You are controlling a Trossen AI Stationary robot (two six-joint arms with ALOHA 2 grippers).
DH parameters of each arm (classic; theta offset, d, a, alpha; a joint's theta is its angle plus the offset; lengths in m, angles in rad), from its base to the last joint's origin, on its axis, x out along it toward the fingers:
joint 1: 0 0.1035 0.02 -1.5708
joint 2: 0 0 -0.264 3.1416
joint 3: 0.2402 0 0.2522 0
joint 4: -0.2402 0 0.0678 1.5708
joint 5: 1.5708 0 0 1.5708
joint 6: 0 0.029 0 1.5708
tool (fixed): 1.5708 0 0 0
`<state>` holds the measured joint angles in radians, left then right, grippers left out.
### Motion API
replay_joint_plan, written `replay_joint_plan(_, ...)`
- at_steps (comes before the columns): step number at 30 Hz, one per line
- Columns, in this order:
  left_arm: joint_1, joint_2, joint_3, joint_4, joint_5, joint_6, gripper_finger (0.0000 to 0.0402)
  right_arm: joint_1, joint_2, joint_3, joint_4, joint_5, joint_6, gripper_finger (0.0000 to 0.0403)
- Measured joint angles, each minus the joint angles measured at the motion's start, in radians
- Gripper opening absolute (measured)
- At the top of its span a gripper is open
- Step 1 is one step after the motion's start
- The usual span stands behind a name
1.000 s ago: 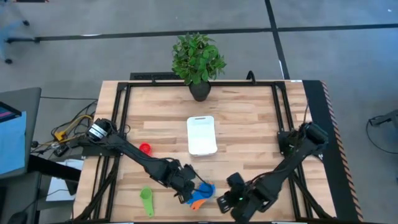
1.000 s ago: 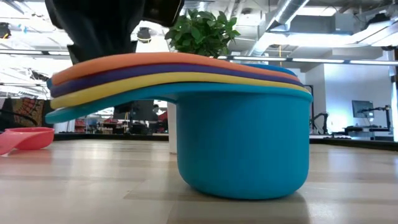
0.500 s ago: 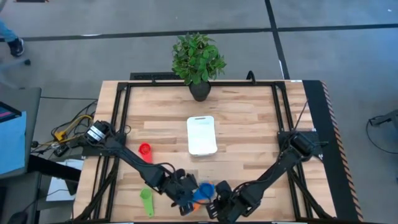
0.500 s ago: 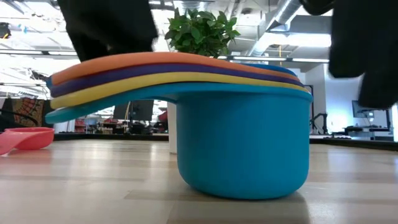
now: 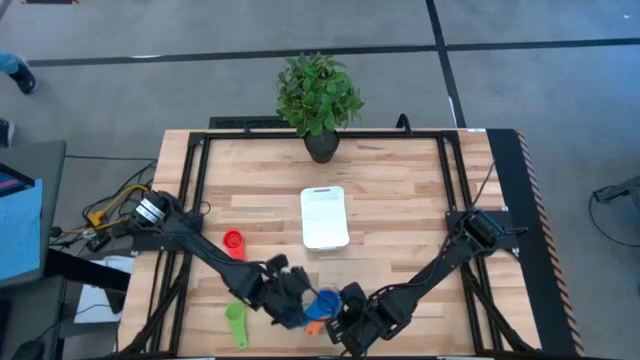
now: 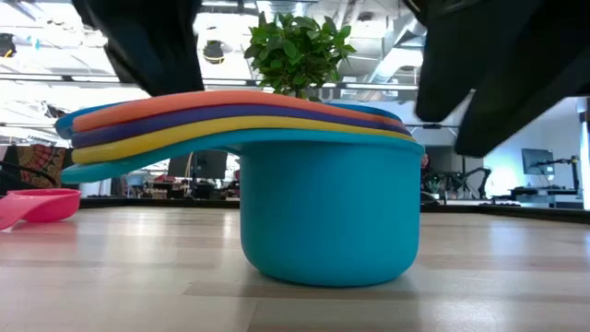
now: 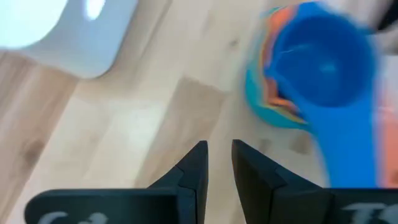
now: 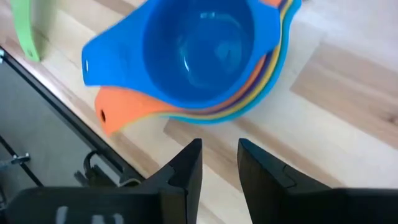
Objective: Nest measuring cups in basket
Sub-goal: Stack the blue measuring cup on top of the orange measuring cup
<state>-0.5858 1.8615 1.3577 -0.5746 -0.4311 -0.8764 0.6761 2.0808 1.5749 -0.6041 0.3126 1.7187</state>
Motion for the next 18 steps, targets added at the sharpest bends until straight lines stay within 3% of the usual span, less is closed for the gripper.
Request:
replay_joint_plan(4,0.020,0.053,-0.027,0.041,0.107,-0.024,0.0059,-0.001,0.000,0.000,0.003,0.000,0.000,0.0125)
replay_joint_plan(9,-0.001,0.105,-0.027,0.208,0.239,-0.011,0.0059,-0.001,0.000,0.000,0.016,-0.002,0.000,0.0125)
replay_joint_plan(18,-0.012,0.095,-0.025,0.329,0.271,-0.011,0.0059,-0.018,0.000,0.000,0.014,-0.004,-0.014,0.0127)
